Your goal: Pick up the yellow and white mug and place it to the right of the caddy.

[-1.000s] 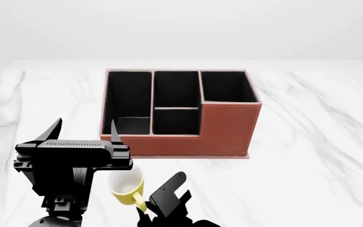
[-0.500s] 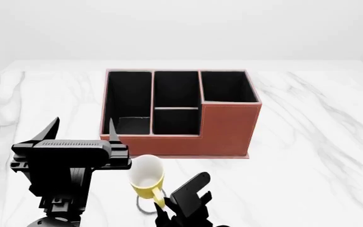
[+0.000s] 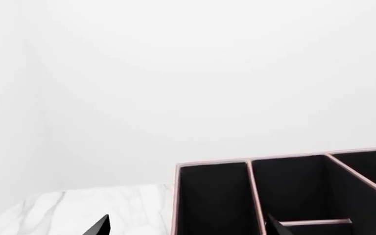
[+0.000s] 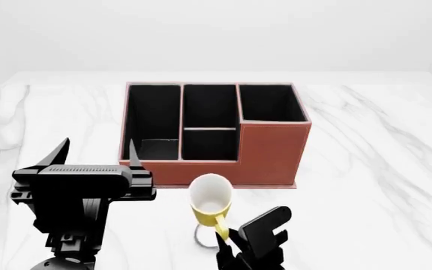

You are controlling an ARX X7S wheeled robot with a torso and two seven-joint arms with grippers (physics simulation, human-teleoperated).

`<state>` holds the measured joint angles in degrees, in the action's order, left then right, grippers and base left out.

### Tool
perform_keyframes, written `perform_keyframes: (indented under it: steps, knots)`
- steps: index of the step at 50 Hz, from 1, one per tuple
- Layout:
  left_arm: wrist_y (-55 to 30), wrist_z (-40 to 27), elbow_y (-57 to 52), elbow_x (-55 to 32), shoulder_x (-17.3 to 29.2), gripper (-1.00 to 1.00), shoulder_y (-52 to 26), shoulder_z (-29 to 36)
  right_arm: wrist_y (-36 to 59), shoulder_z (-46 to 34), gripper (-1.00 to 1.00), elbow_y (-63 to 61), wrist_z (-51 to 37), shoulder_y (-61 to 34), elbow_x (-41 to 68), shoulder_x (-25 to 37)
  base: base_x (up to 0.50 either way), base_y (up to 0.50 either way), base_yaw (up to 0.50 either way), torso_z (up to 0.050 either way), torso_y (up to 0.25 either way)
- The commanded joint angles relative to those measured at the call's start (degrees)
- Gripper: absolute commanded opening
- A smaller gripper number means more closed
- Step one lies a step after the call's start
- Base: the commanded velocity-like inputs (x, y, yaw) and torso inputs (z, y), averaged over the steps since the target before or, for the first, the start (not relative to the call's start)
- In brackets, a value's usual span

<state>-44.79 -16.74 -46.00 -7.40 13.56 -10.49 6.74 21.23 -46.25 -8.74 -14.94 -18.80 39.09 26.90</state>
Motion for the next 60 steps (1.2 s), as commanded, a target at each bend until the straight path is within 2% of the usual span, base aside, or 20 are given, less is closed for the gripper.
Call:
perform_keyframes:
  steps: [1, 48, 60]
  knots:
    - [-0.5, -0.5, -0.3, -0.1, 0.2, 1.0, -0.3, 0.3, -0.9, 3.3, -1.0, -4.9, -3.4, 2.8, 0.2, 4.1, 0.0, 0.0, 0.0, 0.0, 0.0]
    - [-1.6, -2.1, -1.5, -1.0, 1.0, 1.0, -0.5, 0.7, -11.1, 19.5, -1.0, -11.7, -17.9, 19.5, 6.1, 18.2, 0.0, 0.0, 0.0, 0.0, 0.0]
    - [-1.1, -2.4, -0.9, -1.1, 1.3, 1.0, -0.5, 0.8, -9.0, 21.0, -1.0, -12.2, -20.4, 17.9, 7.5, 19.4, 0.0, 0.0, 0.0, 0.0, 0.001]
